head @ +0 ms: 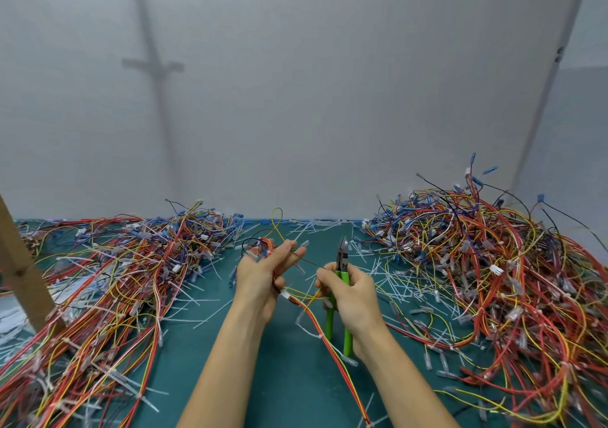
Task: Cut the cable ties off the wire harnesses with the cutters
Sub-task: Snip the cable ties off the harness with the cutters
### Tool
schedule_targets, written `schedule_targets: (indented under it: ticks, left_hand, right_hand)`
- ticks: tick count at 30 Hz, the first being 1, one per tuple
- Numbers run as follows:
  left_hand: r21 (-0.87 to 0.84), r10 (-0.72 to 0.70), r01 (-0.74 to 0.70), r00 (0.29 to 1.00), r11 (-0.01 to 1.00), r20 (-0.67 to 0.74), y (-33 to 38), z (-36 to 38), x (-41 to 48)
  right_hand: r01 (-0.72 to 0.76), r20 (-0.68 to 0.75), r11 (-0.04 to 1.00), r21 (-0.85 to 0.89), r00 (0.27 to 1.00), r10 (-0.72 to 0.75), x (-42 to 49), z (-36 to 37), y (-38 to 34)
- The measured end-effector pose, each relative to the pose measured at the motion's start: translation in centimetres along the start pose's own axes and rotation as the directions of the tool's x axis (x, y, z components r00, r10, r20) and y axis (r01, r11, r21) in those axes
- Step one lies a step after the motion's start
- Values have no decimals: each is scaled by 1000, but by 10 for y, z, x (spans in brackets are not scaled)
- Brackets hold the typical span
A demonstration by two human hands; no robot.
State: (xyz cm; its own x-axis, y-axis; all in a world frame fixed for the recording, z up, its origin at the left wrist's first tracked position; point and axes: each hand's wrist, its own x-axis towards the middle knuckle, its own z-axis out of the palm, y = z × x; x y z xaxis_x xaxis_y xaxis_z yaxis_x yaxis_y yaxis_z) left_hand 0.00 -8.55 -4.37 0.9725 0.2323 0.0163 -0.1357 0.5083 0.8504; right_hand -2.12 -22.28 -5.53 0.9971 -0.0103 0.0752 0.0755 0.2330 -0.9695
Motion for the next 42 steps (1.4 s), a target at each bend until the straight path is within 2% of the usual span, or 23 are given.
schedule_targets:
  ticks: [5,8,11,14,18,21,23,26,27,28,30,31,32,33,35,37,39,42]
  left_hand:
    - [25,-19,19,1000,1000,7,2,1,-3]
    - [82,27,-26,1000,996,-2,3,2,-4]
    - [121,64,-62,998,991,-13,7,-1,-3]
    - [224,94,-98,995,970,29,9,-3,-3]
    - [421,120,-132,991,897,56,5,-1,-1]
    - [489,37,-51,999,871,39,3,2,4]
    - [534,-28,-17,997,846,76,1,5,3]
    - [589,-61,24,997,807,44,-7,1,2]
    - [649,-23,21,1000,760,-4,-9,-1,2]
    - [753,47,7,998,657,-51,-8,-3,2]
    - [945,219,43,968,325,-119,-5,-4,0]
    - [976,293,80,946,201,-138,-5,-5,-2]
    - [987,348,77,929,143,-123,-5,-5,-3]
    - [990,402,7,914,141,-64,-5,-5,-3]
    - [957,482,-228,868,178,117,-5,-2,-1]
    - [885,481,-369,853,283,202,-5,4,-3]
    - [810,404,-353,901,469,159,-4,10,-6]
    - [620,295,-247,955,744,27,-4,16,-10]
  right_hand:
    - [6,-56,1000,11,998,-6,4,-3,2]
    - [-9,-108,1000,20,994,11,6,-6,2]
    - [-45,-172,994,104,983,62,12,-15,-2]
    - [-77,-193,988,133,976,102,15,-22,-4]
    - [-74,-155,992,99,984,89,14,-22,-6]
    - [-93,-49,996,9,994,94,10,-19,-8]
    - [-85,2,996,-35,996,85,7,-14,-7]
    - [-29,-3,998,-51,1000,28,4,-7,-5]
    - [-14,-11,999,-41,1000,14,3,-6,-5]
    - [-4,-20,1000,-29,1000,4,3,-6,-5]
    - [-1,-49,1000,1,999,1,3,-6,-5]
    - [-3,-68,1000,9,998,4,3,-6,-5]
    - [-7,-86,1000,11,996,8,4,-6,-4]
    - [-10,-103,1000,9,995,10,4,-6,-4]
    - [-21,-124,1000,9,992,22,5,-5,-3]
    - [-40,-125,999,31,991,44,5,-4,-2]
    - [-61,-109,996,64,992,68,5,-3,-1]
    - [-103,-56,992,69,993,107,3,-2,0]
